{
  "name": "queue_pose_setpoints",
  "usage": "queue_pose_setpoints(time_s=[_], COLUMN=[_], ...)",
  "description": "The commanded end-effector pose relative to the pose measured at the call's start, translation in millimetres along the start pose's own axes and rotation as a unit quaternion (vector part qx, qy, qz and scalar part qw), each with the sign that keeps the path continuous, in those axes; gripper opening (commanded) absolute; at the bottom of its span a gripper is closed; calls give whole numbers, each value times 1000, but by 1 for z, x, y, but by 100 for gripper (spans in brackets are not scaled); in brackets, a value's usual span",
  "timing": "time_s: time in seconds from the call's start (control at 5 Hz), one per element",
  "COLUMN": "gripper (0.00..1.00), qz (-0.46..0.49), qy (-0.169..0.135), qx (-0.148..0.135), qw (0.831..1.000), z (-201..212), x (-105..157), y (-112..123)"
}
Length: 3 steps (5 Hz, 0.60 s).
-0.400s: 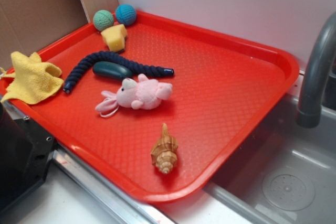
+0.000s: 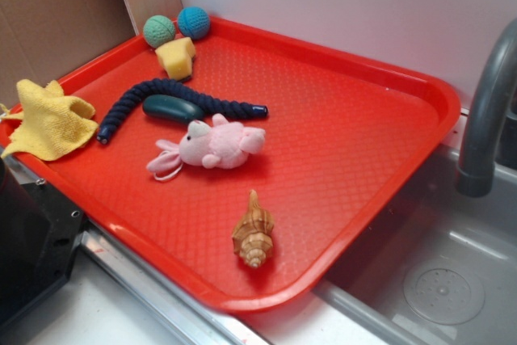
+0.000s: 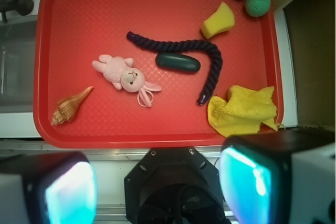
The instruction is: Grab the shell.
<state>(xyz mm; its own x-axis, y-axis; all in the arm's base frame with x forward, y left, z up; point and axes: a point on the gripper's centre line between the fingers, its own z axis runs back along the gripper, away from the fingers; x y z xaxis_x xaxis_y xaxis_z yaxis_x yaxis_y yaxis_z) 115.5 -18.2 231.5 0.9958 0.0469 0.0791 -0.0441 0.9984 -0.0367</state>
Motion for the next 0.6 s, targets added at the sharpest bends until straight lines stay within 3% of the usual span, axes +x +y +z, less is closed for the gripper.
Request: queue_pose_setpoints(time_s=[0.0, 0.2, 0.4], gripper=[100, 100, 100], qz=[63, 98, 70], qy=[-37, -1, 20], qx=[-57, -49, -62], qw=[996, 994, 995], z=[-45, -78, -103], x=[17, 25, -11], y=[-98, -146, -180])
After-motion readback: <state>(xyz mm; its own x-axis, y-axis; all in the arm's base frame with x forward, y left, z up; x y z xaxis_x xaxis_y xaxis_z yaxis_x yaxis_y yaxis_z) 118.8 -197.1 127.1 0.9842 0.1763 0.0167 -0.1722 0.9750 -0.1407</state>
